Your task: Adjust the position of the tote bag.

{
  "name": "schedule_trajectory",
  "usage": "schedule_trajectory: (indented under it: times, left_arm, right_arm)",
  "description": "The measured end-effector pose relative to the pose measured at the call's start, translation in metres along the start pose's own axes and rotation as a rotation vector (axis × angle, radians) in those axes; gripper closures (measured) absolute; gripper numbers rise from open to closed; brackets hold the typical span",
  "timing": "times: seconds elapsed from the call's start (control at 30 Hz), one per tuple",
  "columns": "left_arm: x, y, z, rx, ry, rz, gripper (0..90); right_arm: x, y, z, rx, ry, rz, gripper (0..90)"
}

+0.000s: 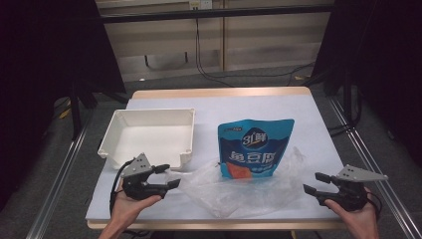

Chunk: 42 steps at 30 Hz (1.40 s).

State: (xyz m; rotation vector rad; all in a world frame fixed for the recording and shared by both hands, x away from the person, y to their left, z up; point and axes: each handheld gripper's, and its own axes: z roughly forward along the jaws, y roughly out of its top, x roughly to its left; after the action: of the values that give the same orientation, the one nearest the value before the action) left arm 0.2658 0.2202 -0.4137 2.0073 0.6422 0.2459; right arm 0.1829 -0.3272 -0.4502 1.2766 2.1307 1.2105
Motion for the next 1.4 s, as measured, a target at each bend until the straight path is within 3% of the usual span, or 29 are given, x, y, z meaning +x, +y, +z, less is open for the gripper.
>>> schedule_trajectory:
  times: [0.1, 0.23, 0.3, 0.37, 0.5, 0.63, 0.7, 0.77, 0.83, 0.87, 0.93, 0.97, 1.03, 1.13, 1.27, 1.3, 1.37, 1.4]
  left_arm:
    - [-0.002, 0.008, -0.003, -0.033, 0.0, 0.006, 35.2]
    - [-0.007, 0.021, 0.005, -0.034, -0.011, 0.047, 44.0]
    - [-0.012, 0.027, 0.011, -0.047, -0.036, 0.047, 47.3]
    - [-0.017, 0.034, 0.016, -0.033, -0.031, 0.086, 54.0]
    - [-0.022, 0.046, 0.03, -0.012, -0.073, 0.112, 62.2]
    - [-0.02, 0.05, 0.049, 0.009, -0.104, 0.1, 67.9]
    - [-0.021, 0.051, 0.061, 0.027, -0.124, 0.1, 72.8]
    - [-0.024, 0.049, 0.072, 0.048, -0.114, 0.1, 76.3]
    - [-0.033, 0.046, 0.084, 0.097, -0.111, 0.131, 76.6]
    - [-0.037, 0.045, 0.089, 0.136, -0.106, 0.169, 77.1]
    - [-0.041, 0.041, 0.101, 0.16, -0.136, 0.159, 77.4]
    - [-0.041, 0.039, 0.107, 0.2, -0.135, 0.178, 78.1]
    - [-0.039, 0.035, 0.116, 0.227, -0.131, 0.161, 78.8]
    - [-0.04, 0.028, 0.125, 0.257, -0.159, 0.15, 80.9]
    - [-0.045, 0.026, 0.131, 0.284, -0.167, 0.197, 82.2]
    - [-0.046, 0.026, 0.132, 0.267, -0.164, 0.182, 82.5]
    - [-0.046, 0.028, 0.131, 0.298, -0.167, 0.199, 82.5]
    - [-0.047, 0.028, 0.131, 0.28, -0.172, 0.195, 82.5]
  right_arm:
    - [0.002, 0.009, -0.009, -0.04, -0.001, -0.01, 38.0]
    - [0.006, 0.028, -0.013, -0.09, 0.045, -0.03, 55.4]
    - [0.009, 0.036, -0.008, -0.091, 0.061, -0.046, 64.0]
    - [0.012, 0.043, -0.001, -0.079, 0.079, -0.063, 69.8]
    - [0.014, 0.058, 0.016, -0.052, 0.105, -0.098, 81.5]
    - [0.009, 0.071, 0.027, -0.044, 0.114, -0.102, 87.2]
    - [0.006, 0.074, 0.036, -0.02, 0.112, -0.099, 88.0]
    - [0.005, 0.072, 0.048, 0.012, 0.109, -0.111, 88.0]
    - [0.005, 0.068, 0.057, 0.022, 0.13, -0.101, 88.3]
    - [0.008, 0.068, 0.06, 0.049, 0.127, -0.114, 88.3]
    - [0.01, 0.067, 0.064, 0.06, 0.145, -0.11, 89.4]
    - [0.011, 0.066, 0.065, 0.072, 0.148, -0.12, 89.9]
    - [0.013, 0.062, 0.068, 0.114, 0.16, -0.132, 90.0]
    - [0.016, 0.052, 0.072, 0.188, 0.148, -0.157, 90.0]
    - [0.017, 0.047, 0.074, 0.202, 0.175, -0.171, 90.0]
    - [0.017, 0.047, 0.074, 0.204, 0.175, -0.175, 90.0]
    - [0.019, 0.047, 0.078, 0.216, 0.191, -0.181, 90.0]
    - [0.019, 0.046, 0.08, 0.216, 0.205, -0.183, 90.0]
